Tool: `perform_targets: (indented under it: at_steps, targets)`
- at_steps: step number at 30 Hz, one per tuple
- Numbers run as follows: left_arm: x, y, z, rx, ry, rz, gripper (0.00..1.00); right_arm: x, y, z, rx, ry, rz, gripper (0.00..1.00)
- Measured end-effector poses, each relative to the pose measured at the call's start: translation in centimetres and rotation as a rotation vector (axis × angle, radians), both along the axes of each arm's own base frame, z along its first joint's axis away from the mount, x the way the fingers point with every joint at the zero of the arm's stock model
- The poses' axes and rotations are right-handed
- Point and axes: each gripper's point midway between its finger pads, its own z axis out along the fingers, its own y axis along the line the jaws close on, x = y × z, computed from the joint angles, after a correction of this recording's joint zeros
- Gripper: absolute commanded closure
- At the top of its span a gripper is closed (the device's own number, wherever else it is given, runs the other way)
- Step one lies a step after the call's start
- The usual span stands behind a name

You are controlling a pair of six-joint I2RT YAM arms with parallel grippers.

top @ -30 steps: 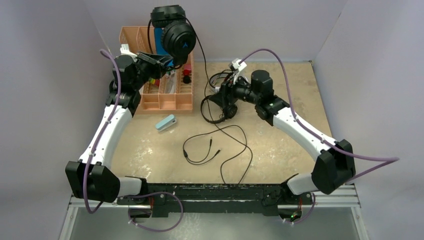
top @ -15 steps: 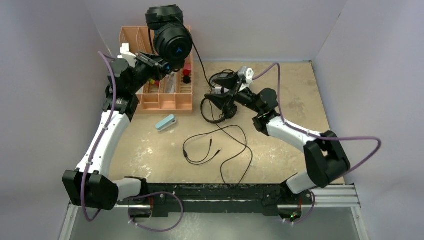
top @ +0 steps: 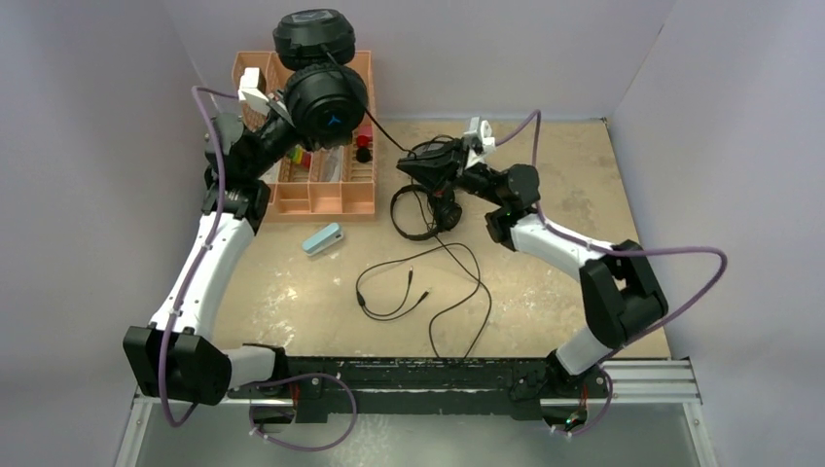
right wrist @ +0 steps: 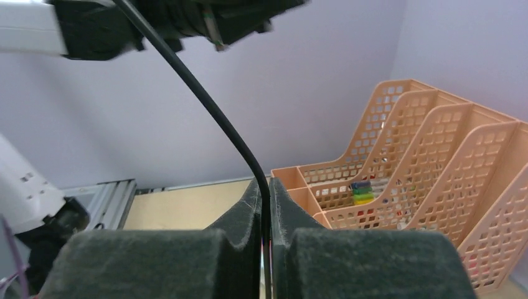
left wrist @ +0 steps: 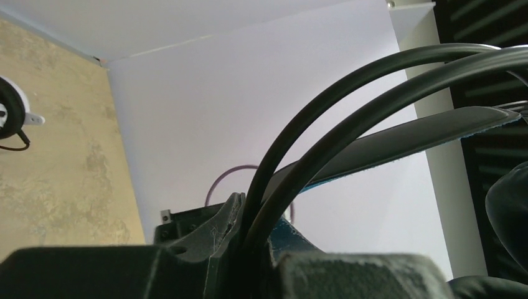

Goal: Wrap the headphones
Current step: Wrap the headphones cable around the headphones.

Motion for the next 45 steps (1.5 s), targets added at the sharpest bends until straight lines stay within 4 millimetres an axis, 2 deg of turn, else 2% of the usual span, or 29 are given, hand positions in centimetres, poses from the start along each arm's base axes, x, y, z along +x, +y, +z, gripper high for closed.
perform_targets:
  at_steps: [3,6,10,12,15,19,22,25,29,33,36,39,42,45]
  targets:
    - [-0.4,-0.7,-0.1,0.033,-0.046,-0.057,1.0,-1.4,-1.4,1.8,-0.023,-0.016,0.028,1.0]
    - [-0.8,-1.3,-0.9,0.086,-0.077,-0.103,1.0,-1.4,-3.7,3.9,-0.059,-0.023,-0.007,1.0]
    - [-1.9,-2.6,-1.5,0.143,-0.127,-0.161,1.0,1.3,-5.3,7.5,-0.119,-0.013,-0.098,1.0]
    - [-2.8,-3.8,-1.7,0.162,-0.15,-0.201,1.0,2.9,-5.6,8.5,-0.138,0.011,-0.131,1.0]
    - [-4.6,-6.5,-2.2,0.197,-0.183,-0.283,1.0,5.5,-5.8,7.4,-0.16,0.091,-0.154,1.0]
    - [-6.8,-9.1,-2.8,0.259,-0.218,-0.363,1.0,9.8,-5.0,3.5,-0.203,0.267,-0.158,1.0]
    - [-6.3,-9.3,-4.2,0.332,-0.205,-0.334,1.0,12.0,-4.2,2.2,-0.221,0.355,-0.153,1.0]
    - [-5.7,-9.2,-5.9,0.442,-0.172,-0.287,1.0,13.0,-3.7,1.7,-0.227,0.408,-0.159,1.0]
    - [-6.5,-10.5,-7.2,0.627,-0.223,-0.256,1.0,12.6,-3.7,1.4,-0.236,0.436,-0.137,1.0]
    - [-7.0,-10.9,-9.3,0.913,-0.307,-0.225,1.0,11.4,-3.7,0.7,-0.294,0.425,-0.089,1.0]
    - [-7.0,-9.7,-12.0,1.137,-0.357,-0.21,1.0,10.9,-4.3,0.2,-0.371,0.388,-0.083,1.0]
    - [-6.7,-7.4,-14.9,1.374,-0.373,-0.2,1.0,10.4,-5.2,-0.2,-0.461,0.347,-0.098,1.0]
    - [-6.2,-5.6,-16.8,1.575,-0.374,-0.169,1.0,9.9,-6.1,-0.2,-0.535,0.322,-0.131,1.0]
    - [-5.7,-4.5,-17.7,1.727,-0.366,-0.114,1.0,9.4,-7.0,0.2,-0.593,0.315,-0.16,1.0]
